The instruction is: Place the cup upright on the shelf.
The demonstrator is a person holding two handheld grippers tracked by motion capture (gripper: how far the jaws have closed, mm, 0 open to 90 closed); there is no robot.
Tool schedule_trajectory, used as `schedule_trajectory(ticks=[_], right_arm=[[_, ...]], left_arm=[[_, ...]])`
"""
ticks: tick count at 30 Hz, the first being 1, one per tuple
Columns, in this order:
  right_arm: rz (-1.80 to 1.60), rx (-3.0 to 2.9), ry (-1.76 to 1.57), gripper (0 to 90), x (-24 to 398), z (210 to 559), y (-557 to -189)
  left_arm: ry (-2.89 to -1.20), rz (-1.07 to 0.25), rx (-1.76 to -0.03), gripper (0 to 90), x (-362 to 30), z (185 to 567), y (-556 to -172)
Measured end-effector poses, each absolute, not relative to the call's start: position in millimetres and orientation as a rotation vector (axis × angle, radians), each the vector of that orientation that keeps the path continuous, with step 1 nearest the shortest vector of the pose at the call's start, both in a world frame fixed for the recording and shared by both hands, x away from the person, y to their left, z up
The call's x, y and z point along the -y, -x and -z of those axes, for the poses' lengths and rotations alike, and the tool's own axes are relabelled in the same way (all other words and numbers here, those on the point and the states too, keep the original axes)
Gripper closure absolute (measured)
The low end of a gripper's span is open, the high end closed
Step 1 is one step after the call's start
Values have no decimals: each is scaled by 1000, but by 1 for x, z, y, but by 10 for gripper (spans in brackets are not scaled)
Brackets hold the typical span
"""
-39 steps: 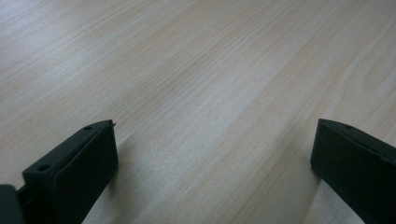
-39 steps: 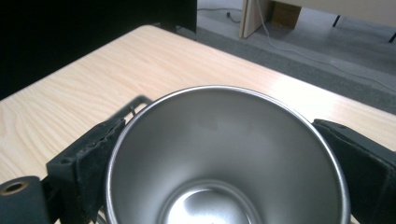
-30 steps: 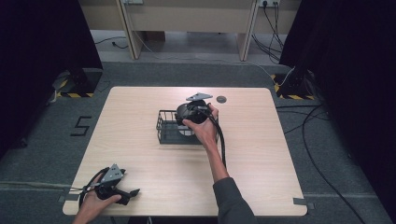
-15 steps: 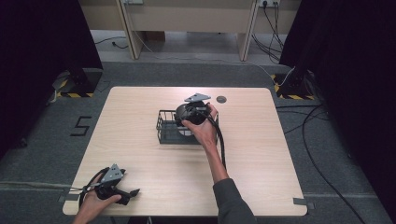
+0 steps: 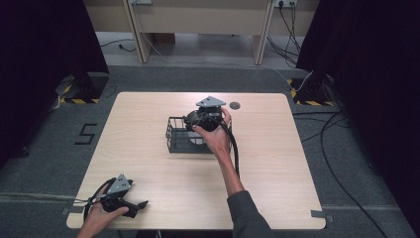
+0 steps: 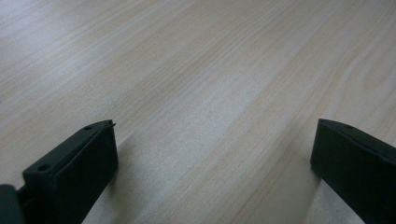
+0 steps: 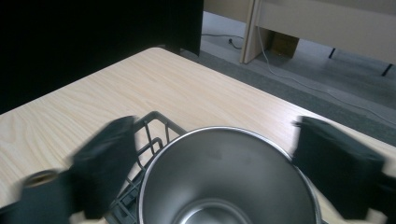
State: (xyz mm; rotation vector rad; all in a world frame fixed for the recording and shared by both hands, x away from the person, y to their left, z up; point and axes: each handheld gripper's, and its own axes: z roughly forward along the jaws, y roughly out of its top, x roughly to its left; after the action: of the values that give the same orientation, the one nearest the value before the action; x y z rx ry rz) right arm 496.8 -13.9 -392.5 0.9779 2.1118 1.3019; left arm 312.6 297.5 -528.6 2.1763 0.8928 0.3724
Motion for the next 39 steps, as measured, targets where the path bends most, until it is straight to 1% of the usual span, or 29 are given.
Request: schedule_trajectory(ticks=[1, 2, 3, 4, 5, 6, 7, 9, 20, 39], right_arm=[[-1312, -2109, -975, 163, 15, 390, -496], [-1317, -2109, -974, 181, 15, 389, -495], [-1331, -2105, -977, 140, 16, 388, -494], [-1333, -2104, -980, 127, 17, 387, -493], [-1336, -2102, -983, 159, 17, 387, -493], [-1336, -2102, -981, 166, 18, 387, -492], [-1339, -2105, -982, 140, 18, 386, -491], [-1358, -2102, -981, 157, 20, 386, -489], [-1408, -2102, -947, 154, 23, 377, -473], [-1464, -2097, -926, 158, 40, 377, -440]], left_arm=[[-2176, -372, -893, 0, -298, 529, -313], [-2176, -372, -893, 0, -298, 529, -313], [-2176, -372, -893, 0, -298, 529, -313], [-2177, -373, -893, 0, -298, 529, -313], [-2177, -373, -893, 0, -298, 529, -313], [-2177, -373, -893, 0, -298, 529, -313], [-2177, -373, -892, 0, -298, 529, -313], [-2177, -373, -892, 0, -298, 529, -313], [-2176, -372, -893, 0, -297, 529, -313], [-2173, -374, -894, 0, -297, 529, -313]])
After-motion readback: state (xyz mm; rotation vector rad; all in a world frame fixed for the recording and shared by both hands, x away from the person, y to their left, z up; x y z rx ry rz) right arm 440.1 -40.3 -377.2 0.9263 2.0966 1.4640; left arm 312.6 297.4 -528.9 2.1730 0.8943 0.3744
